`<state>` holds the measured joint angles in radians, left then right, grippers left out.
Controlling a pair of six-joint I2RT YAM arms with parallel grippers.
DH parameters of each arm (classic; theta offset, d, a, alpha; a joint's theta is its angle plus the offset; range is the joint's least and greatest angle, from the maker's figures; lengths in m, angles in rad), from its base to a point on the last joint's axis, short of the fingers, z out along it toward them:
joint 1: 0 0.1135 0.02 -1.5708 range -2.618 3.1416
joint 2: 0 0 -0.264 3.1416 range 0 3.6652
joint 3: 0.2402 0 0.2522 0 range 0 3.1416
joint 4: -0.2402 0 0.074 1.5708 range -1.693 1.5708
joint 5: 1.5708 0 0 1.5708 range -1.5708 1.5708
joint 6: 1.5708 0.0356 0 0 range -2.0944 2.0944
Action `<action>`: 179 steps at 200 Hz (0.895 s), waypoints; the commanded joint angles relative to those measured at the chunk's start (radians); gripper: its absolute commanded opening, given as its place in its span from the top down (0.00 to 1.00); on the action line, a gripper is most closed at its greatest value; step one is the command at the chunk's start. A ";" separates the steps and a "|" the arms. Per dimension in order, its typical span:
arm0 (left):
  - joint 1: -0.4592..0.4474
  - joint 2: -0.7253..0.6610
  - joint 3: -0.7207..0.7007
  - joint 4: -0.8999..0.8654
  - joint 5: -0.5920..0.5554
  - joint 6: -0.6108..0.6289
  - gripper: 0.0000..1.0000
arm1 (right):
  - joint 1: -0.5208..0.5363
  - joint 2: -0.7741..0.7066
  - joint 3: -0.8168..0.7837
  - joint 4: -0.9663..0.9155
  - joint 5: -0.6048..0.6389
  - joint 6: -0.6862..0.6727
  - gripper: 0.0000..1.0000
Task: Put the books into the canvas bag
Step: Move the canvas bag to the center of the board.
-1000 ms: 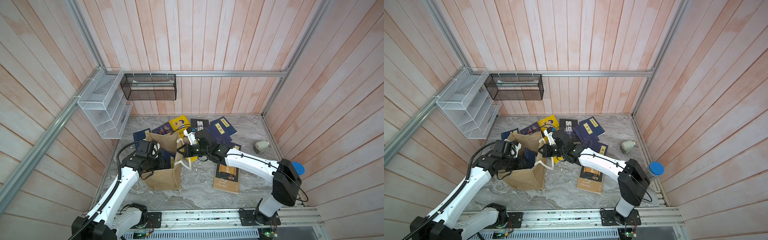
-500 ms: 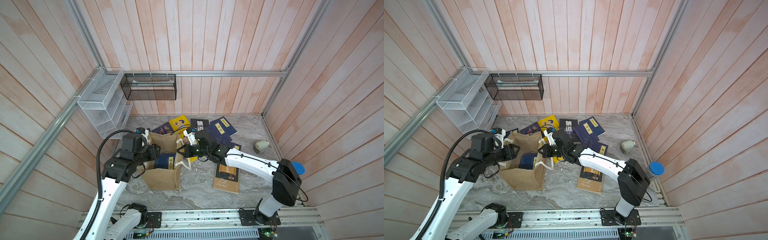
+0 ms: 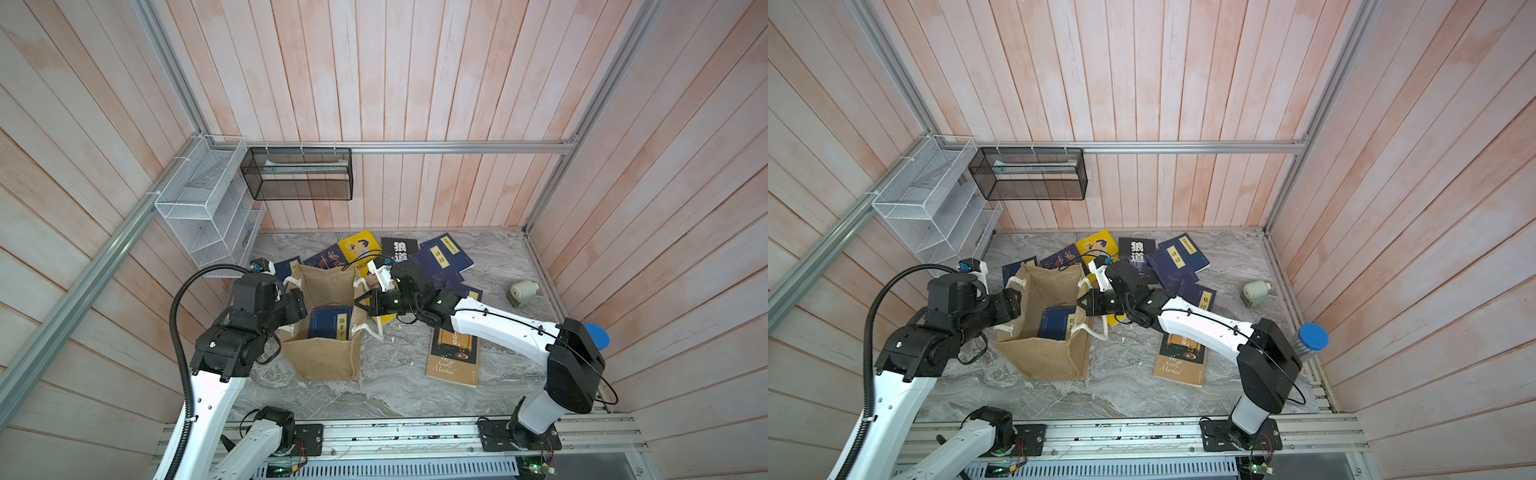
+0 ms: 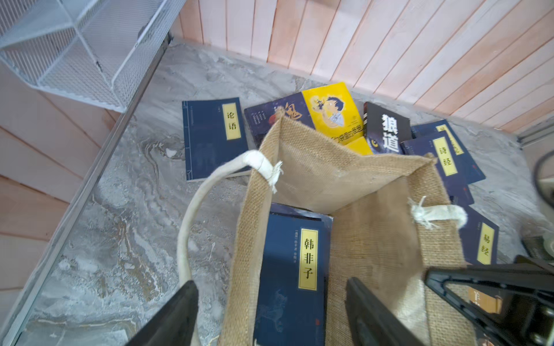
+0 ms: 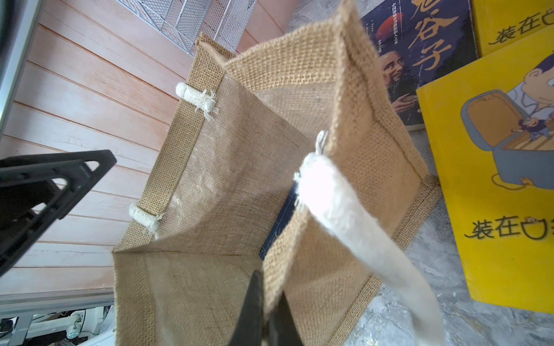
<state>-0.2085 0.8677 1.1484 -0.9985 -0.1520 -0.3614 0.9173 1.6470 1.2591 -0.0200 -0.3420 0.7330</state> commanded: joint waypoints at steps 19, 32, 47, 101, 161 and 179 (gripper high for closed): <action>0.064 0.055 -0.091 0.057 0.116 0.033 0.27 | 0.008 -0.018 0.012 0.024 -0.006 0.003 1.00; 0.088 0.077 -0.080 0.060 0.146 0.044 0.51 | 0.017 -0.006 0.034 0.020 -0.008 0.003 1.00; 0.119 0.080 -0.061 0.057 0.152 0.057 0.83 | 0.032 0.014 0.068 0.015 -0.009 -0.001 1.00; 0.304 0.085 0.021 -0.027 0.089 0.171 1.00 | 0.131 0.177 0.313 -0.027 -0.052 -0.035 1.00; 0.350 0.094 0.047 -0.049 0.122 0.196 0.57 | 0.160 0.273 0.481 -0.108 -0.038 -0.091 0.71; 0.350 0.093 0.069 -0.051 0.168 0.193 0.45 | 0.145 0.249 0.476 -0.130 -0.010 -0.110 0.65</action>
<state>0.1375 0.9619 1.1671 -1.0592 -0.0525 -0.1783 1.0794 1.9408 1.7012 -0.1272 -0.3790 0.6697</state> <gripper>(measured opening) 0.505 0.319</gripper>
